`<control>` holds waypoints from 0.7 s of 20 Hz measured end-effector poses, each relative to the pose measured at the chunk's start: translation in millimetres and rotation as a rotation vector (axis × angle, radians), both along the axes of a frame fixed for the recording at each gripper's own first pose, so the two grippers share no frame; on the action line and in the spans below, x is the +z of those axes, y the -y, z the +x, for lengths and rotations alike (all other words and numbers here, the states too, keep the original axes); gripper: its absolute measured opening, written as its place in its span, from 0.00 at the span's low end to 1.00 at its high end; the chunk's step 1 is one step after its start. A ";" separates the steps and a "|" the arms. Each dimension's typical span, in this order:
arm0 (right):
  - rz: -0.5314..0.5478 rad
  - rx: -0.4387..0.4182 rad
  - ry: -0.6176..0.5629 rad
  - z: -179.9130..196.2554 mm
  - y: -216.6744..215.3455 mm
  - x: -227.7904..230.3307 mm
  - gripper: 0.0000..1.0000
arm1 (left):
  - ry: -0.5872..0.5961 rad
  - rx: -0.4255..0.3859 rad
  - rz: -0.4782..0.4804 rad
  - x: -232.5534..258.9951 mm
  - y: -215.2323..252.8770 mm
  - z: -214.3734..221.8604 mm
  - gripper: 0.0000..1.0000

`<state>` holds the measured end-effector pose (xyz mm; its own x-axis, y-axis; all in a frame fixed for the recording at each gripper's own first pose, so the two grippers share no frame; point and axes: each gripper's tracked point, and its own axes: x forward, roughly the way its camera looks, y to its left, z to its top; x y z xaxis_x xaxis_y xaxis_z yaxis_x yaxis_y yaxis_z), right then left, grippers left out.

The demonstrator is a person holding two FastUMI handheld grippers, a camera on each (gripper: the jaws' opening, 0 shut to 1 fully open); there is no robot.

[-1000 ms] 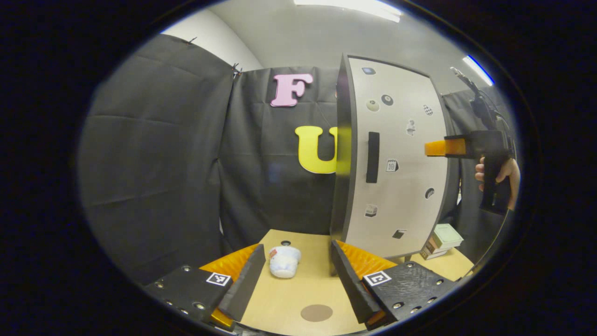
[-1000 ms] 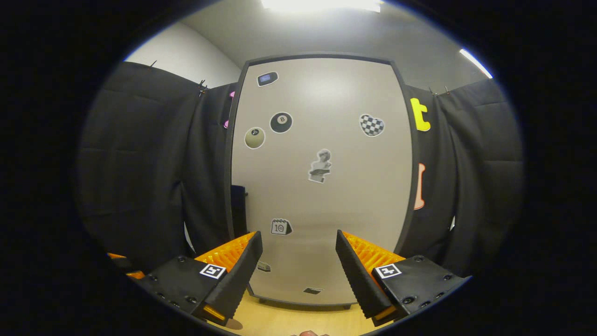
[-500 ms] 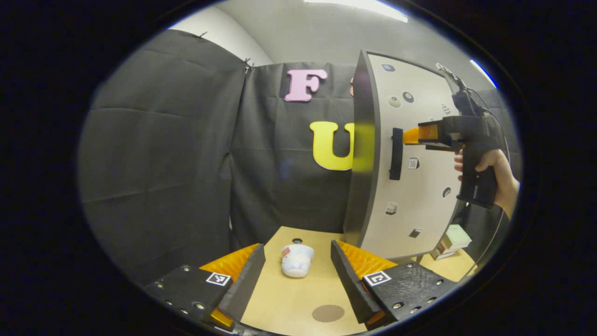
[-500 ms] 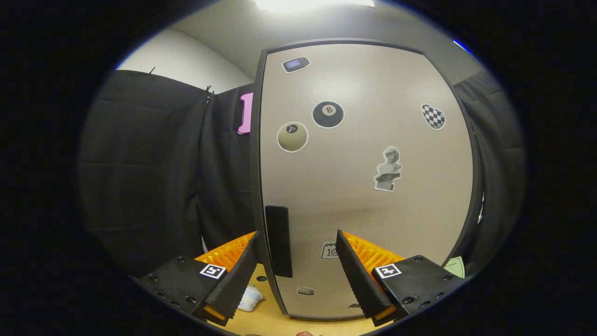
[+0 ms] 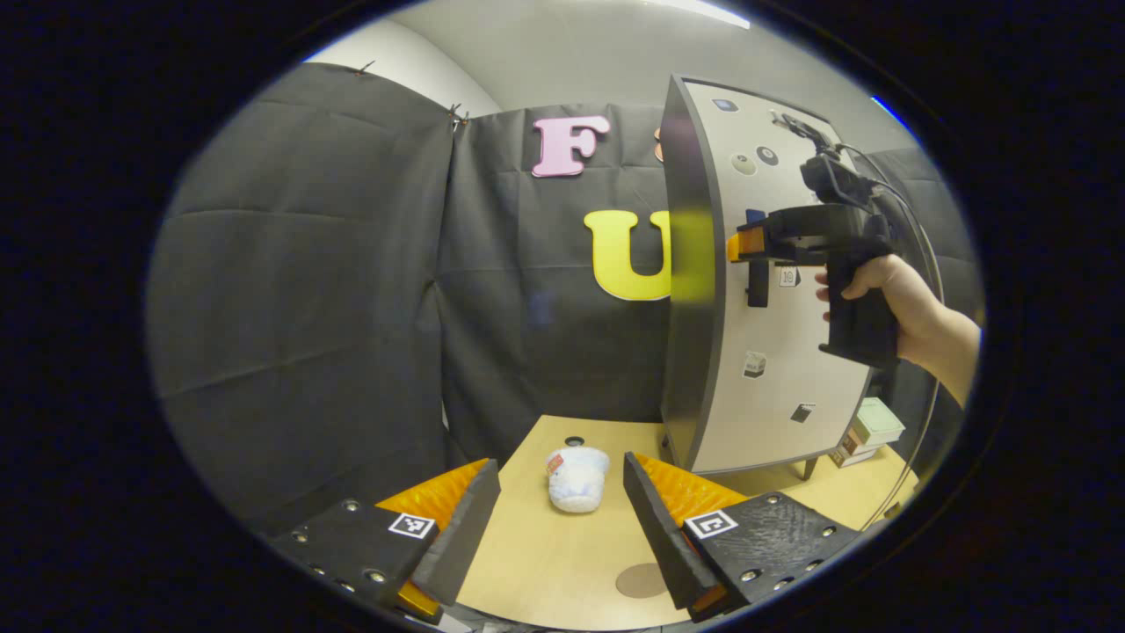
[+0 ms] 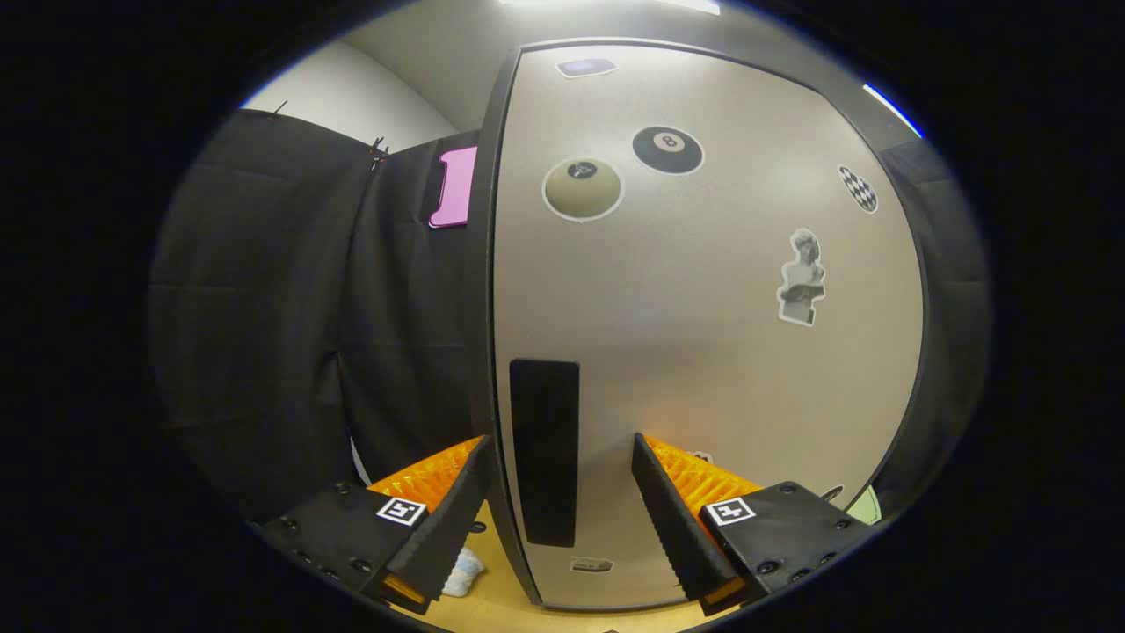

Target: Open the cabinet door with the right hand, grasp the bottle in the cabinet with the left hand and place it on the coaster, then close the cabinet door with the right hand.

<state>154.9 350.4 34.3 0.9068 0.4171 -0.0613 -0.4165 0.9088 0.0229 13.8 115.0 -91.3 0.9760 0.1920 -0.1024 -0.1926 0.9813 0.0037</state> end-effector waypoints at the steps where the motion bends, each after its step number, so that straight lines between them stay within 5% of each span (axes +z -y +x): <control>1: 0.007 -0.001 0.004 0.4 -2.6 0.0 0.91 | 0.004 -0.001 -0.008 -0.5 -0.1 -0.4 0.88; 3: 0.005 -0.013 -0.011 0.6 -5.6 -1.3 0.63 | 0.002 0.006 -0.009 -2.6 -1.2 -0.5 0.88; 6: 0.016 -0.050 -0.032 2.6 -5.0 -1.4 0.41 | -0.029 0.027 -0.002 -6.2 -2.6 -1.3 0.86; 14: -0.037 -0.076 -0.024 2.6 -4.3 -3.5 0.31 | -0.014 0.054 -0.069 2.1 -4.7 -9.3 0.87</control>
<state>157.5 354.7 30.8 0.9340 0.3438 -0.0973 -0.3456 0.9384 -0.0027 4.5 119.6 -89.2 0.9627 0.2367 -0.1311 -0.2460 0.9674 -0.0603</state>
